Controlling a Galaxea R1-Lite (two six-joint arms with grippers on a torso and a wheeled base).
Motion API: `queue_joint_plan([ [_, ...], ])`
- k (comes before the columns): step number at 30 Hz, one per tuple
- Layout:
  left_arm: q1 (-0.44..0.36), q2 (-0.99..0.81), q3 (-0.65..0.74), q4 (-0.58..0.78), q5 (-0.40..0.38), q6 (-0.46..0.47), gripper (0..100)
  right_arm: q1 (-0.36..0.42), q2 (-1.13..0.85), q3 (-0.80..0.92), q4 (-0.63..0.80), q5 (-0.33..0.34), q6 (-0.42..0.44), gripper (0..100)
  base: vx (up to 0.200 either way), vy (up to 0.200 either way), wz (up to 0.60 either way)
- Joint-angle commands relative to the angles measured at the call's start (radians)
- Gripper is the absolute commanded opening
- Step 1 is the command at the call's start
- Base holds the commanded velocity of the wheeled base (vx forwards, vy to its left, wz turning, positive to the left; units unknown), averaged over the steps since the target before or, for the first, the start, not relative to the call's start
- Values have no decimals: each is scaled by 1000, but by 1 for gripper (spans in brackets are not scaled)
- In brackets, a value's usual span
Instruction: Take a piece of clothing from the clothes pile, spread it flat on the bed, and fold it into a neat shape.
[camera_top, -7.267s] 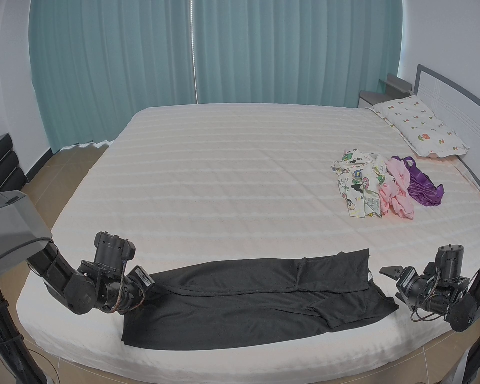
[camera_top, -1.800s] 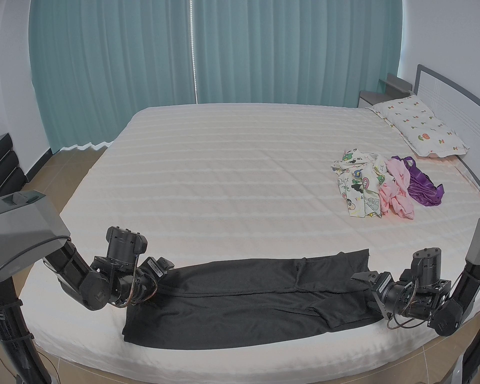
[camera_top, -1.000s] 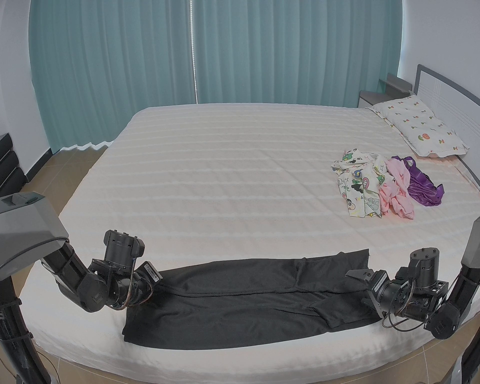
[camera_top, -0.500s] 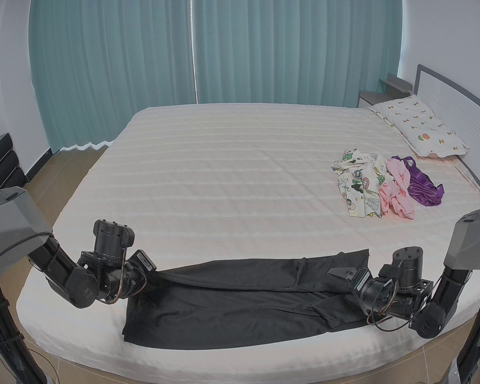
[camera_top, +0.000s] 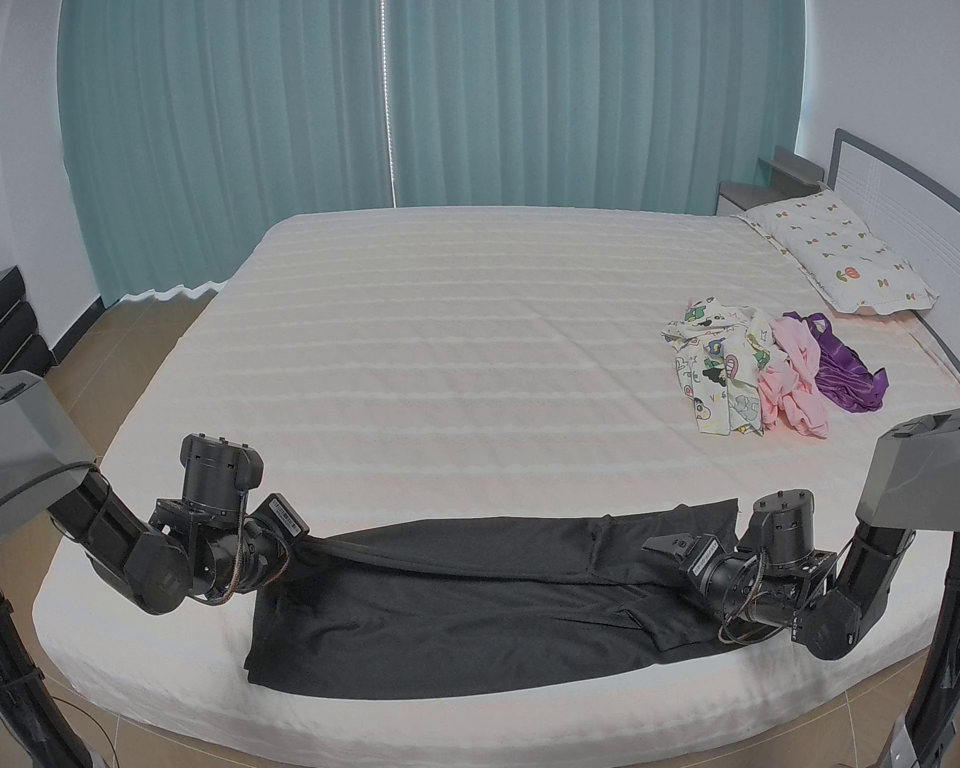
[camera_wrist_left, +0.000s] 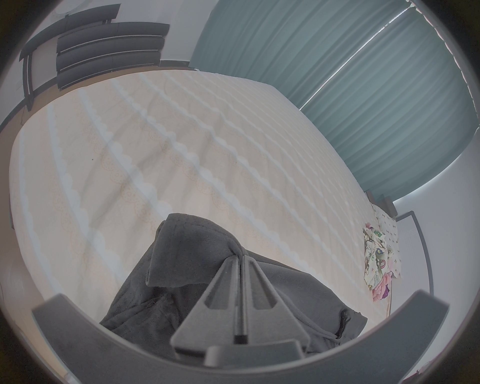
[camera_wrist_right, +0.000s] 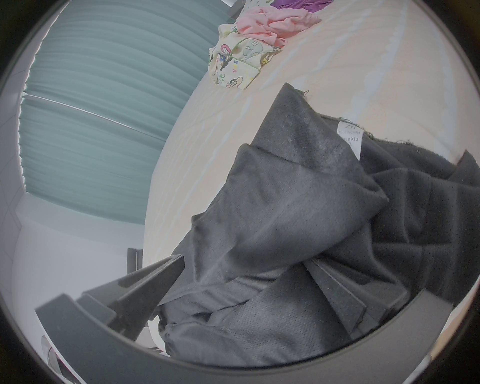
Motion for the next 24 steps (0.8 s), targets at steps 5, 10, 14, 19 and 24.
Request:
queue_joint_plan([
  [5,-1,-1,0,-2,-1,-1,0,-3,20,-34,28,-66,0,100,0,0,0],
  [10,-2,0,0,-2,-1,-1,0,-1,12,-29,31,-79,-2,0,0,0,0],
  [14,-2,2,0,-2,-1,-1,0,1,7,-28,31,-81,-2,0,0,0,0],
  [19,-2,2,0,-2,-1,-1,0,2,-6,-21,30,-81,0,0,0,0,0],
  [24,-2,-3,0,-4,0,1,0,-7,-40,-28,31,-79,-5,0,0,0,0],
])
